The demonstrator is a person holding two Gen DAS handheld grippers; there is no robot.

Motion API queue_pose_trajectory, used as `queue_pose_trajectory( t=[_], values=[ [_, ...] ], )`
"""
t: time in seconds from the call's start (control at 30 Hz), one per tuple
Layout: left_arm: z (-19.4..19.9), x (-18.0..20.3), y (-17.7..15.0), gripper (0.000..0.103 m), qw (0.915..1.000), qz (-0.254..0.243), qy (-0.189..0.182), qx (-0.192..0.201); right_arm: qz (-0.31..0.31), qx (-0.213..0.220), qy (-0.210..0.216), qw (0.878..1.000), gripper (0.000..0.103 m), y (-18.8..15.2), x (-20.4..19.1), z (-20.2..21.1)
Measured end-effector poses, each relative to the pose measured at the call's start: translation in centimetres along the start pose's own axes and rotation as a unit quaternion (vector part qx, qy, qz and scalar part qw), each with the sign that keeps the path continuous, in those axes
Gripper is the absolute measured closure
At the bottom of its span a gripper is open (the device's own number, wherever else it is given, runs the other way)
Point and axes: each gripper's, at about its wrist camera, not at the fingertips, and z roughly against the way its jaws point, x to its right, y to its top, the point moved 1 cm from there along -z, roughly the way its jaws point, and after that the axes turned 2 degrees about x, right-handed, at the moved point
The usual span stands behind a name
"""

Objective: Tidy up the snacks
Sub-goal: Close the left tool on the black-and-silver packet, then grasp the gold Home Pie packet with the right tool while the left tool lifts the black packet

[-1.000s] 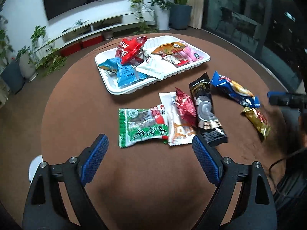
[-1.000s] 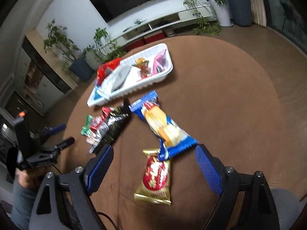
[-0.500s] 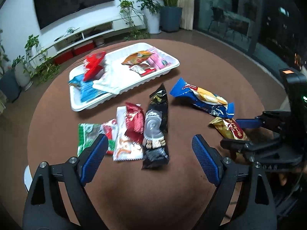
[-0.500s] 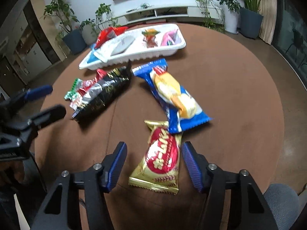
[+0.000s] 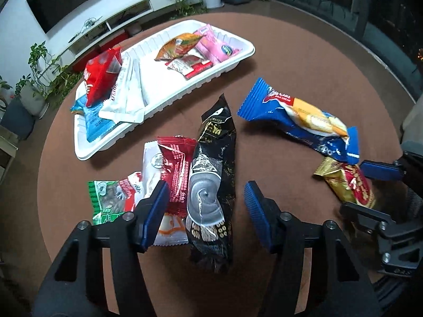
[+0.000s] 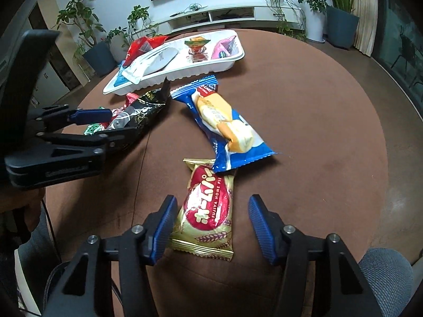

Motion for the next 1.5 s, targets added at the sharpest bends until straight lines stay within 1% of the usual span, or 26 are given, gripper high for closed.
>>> queue_pose_trajectory(
  t=[0.1,0.17,0.23,0.27,0.3,0.4,0.5,0.57,0.67,0.7,0.8,0.9,1.03,1.07,1.1,1.23,1.33,1.5],
  values=[
    [-0.7,-0.1,0.2,0.046,0.9999,-0.005,0.006,-0.011,-0.001,0.001,0.004,1.0,0.043,-0.1,0.1,0.1],
    [-1.2,0.0,0.5,0.046,0.9998,-0.008,0.0,-0.018,-0.001,0.002,0.006,1.0,0.043,0.0,0.1,0.0],
    [-1.6,0.2,0.8,0.047,0.9997,-0.012,0.002,-0.021,-0.001,0.003,0.006,1.0,0.043,0.0,0.2,0.0],
    [-1.7,0.3,0.9,0.052,0.9996,-0.016,0.004,-0.022,-0.002,0.003,0.007,1.0,0.043,0.0,0.2,0.0],
    [-1.8,0.3,1.0,0.059,0.9996,-0.017,0.008,-0.021,-0.002,0.003,0.008,1.0,0.043,0.0,0.2,0.0],
    [-1.7,0.2,1.0,0.068,0.9996,-0.018,0.013,-0.017,-0.003,0.003,0.01,1.0,0.043,0.0,0.2,0.1],
    [-1.4,0.4,0.7,0.069,0.9995,-0.024,0.011,-0.015,-0.003,0.004,0.011,1.0,0.043,-0.1,0.2,0.1],
    [-1.2,1.0,0.6,0.07,0.9992,-0.036,0.006,-0.015,-0.004,0.004,0.011,1.0,0.043,-0.1,0.2,0.1],
    [-1.3,2.2,0.4,0.07,0.9975,-0.067,0.004,-0.021,-0.005,0.004,0.012,1.0,0.043,-0.1,0.2,0.1],
    [-1.3,2.5,0.5,0.07,0.9968,-0.076,0.009,-0.02,-0.005,0.004,0.012,1.0,0.043,-0.1,0.2,0.1],
    [-1.4,2.3,0.8,0.07,0.9968,-0.074,0.004,-0.028,-0.003,0.003,0.011,1.0,0.043,-0.2,0.0,0.1],
    [-1.3,2.4,0.9,0.071,0.9966,-0.078,0.009,-0.025,-0.001,0.001,0.011,1.0,0.043,-0.2,-0.1,0.1],
    [-0.7,1.7,0.3,0.077,0.9988,-0.043,-0.014,-0.015,0.0,0.002,0.01,1.0,0.043,-0.2,-0.2,0.2],
    [-0.5,1.0,0.3,0.079,0.9992,-0.024,-0.03,-0.012,0.0,0.002,0.01,1.0,0.043,-0.2,-0.2,0.2],
    [-0.3,0.8,0.2,0.08,0.9992,-0.015,-0.037,-0.011,0.0,0.002,0.01,1.0,0.043,-0.2,-0.2,0.1],
    [0.8,-0.2,-0.6,0.082,0.998,0.023,-0.058,0.005,0.002,0.0,0.007,1.0,0.043,-0.2,-0.3,0.1],
    [1.7,-0.9,-1.6,0.082,0.9949,0.058,-0.08,0.019,0.011,0.0,0.002,1.0,0.043,-0.2,-0.6,0.0],
    [3.7,-1.6,-3.8,0.082,0.985,0.117,-0.119,0.044,0.025,-0.006,-0.004,1.0,0.052,-0.2,-1.2,-0.2]
  ],
)
